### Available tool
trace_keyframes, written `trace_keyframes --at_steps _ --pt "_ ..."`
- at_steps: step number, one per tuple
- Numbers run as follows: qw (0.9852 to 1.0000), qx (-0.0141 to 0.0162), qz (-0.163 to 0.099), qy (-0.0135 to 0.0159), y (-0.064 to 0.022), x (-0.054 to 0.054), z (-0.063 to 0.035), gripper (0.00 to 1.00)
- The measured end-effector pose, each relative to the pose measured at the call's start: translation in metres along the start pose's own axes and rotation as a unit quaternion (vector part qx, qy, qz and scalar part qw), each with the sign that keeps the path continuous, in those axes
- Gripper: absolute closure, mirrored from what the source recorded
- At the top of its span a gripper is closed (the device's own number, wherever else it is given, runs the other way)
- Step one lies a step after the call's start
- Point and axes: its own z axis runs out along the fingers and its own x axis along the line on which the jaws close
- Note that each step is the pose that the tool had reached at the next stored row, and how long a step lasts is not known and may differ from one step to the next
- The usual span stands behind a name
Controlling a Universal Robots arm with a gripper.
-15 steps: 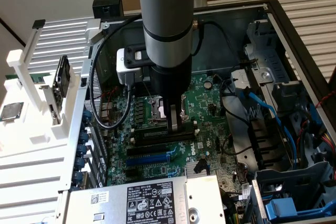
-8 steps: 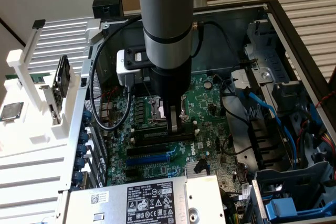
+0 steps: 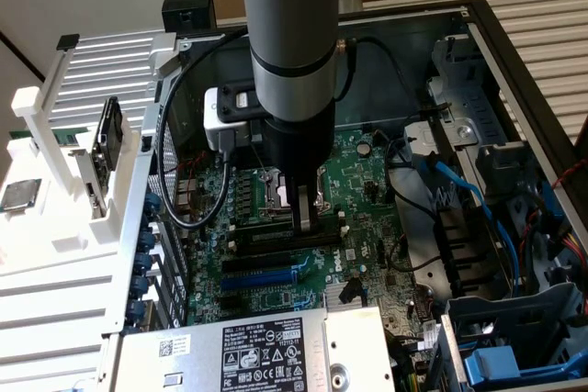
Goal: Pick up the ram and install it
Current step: 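Insert the ram into the slot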
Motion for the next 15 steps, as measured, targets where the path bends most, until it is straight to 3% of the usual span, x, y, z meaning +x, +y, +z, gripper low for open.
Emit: trace_keyframes --at_steps 15 --pt "1.0 0.0 0.0 -0.0001 0.0 0.0002 0.0021 0.86"
